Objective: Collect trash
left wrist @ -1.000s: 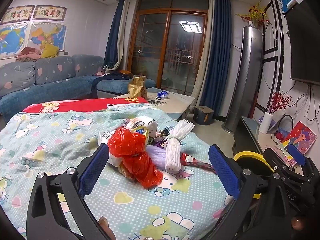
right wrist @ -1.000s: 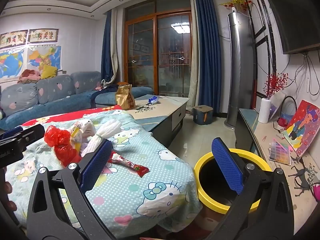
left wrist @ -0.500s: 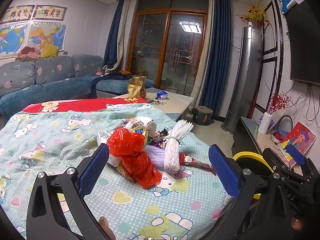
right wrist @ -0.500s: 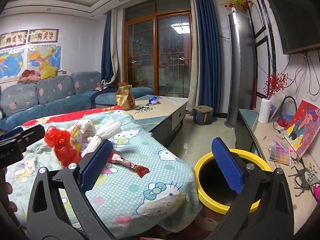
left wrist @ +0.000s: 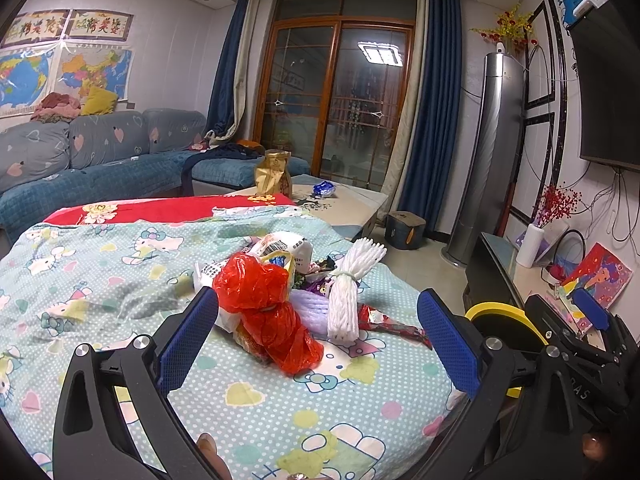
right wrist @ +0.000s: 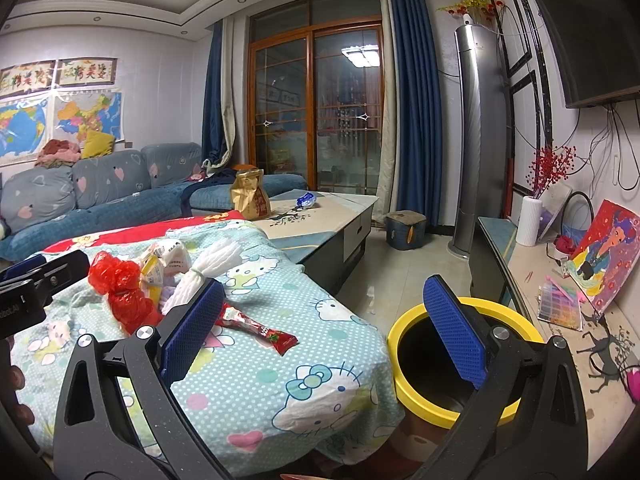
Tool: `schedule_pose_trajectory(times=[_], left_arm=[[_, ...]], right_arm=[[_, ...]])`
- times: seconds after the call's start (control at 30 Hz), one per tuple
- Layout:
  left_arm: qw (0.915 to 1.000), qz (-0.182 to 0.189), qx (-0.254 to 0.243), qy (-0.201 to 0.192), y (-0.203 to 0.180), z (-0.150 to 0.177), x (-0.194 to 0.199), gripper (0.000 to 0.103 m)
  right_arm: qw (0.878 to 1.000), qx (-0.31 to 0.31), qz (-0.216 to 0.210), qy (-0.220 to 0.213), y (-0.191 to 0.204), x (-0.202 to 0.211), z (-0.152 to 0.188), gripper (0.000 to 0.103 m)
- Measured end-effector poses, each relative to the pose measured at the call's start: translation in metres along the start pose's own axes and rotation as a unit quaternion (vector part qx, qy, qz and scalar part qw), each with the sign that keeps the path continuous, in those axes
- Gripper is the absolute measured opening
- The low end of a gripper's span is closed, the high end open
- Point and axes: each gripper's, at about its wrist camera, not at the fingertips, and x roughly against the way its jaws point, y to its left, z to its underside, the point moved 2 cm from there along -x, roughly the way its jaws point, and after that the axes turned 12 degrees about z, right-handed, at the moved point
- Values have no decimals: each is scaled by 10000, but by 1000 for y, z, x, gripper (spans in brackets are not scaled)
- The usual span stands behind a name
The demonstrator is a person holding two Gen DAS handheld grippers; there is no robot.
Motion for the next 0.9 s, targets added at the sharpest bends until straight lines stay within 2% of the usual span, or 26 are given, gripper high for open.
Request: schedule_pose_trajectory(times=[0.27, 0.9], left_arm=[[10000, -7, 16, 6, -3, 4, -1, 97], [9997, 69, 232, 75, 22, 3, -13, 97]], right_arm=[[10000, 16, -3, 3, 0, 0, 2, 92], [9997, 196, -172, 4, 8, -1, 1, 92]])
